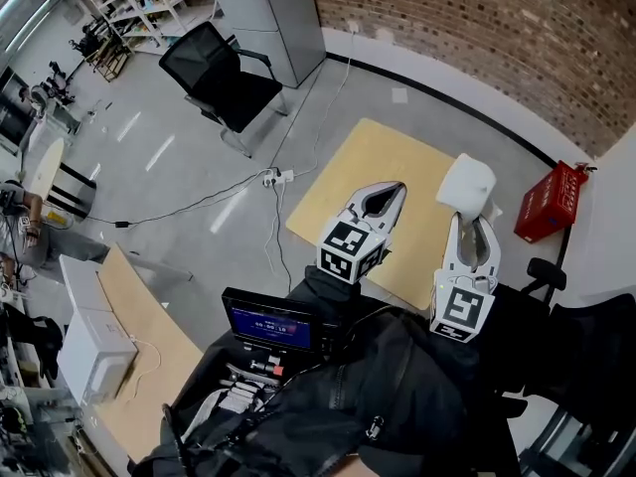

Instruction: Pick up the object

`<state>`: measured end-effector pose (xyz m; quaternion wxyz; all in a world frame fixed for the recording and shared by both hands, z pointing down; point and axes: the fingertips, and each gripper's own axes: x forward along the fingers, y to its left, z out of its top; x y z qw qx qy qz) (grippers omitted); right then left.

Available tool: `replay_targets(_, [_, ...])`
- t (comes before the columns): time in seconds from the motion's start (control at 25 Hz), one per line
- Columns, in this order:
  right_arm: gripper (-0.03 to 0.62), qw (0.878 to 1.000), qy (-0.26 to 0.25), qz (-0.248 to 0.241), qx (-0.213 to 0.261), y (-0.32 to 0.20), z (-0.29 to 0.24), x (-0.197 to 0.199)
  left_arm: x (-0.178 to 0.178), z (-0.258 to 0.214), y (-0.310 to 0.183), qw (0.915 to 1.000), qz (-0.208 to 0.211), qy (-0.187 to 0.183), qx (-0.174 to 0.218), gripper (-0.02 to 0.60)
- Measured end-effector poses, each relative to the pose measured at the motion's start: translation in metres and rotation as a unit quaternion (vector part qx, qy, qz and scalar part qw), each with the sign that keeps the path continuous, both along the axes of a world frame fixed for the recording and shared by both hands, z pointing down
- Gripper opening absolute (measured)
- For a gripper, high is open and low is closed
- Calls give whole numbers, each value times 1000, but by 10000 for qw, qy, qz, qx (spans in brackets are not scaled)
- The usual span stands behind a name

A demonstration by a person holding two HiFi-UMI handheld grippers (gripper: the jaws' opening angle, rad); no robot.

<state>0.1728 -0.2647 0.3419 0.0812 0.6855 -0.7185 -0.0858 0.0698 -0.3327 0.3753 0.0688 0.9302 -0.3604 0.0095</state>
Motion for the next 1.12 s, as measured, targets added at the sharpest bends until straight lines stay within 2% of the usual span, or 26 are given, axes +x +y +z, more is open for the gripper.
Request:
replay_targets(0.44, [107, 9955, -888, -265, 182, -10, -13, 10, 3, -12, -10, 10000, 23, 63, 64, -3])
replay_targets(0.72, [107, 9813, -1810, -595, 271, -11, -19, 15, 5, -21, -14, 9996, 78, 160, 224, -3])
replay_targets(1.12, [107, 9792, -1923, -597, 229, -12, -16, 20, 11, -18, -18, 9995, 121, 179, 228, -3])
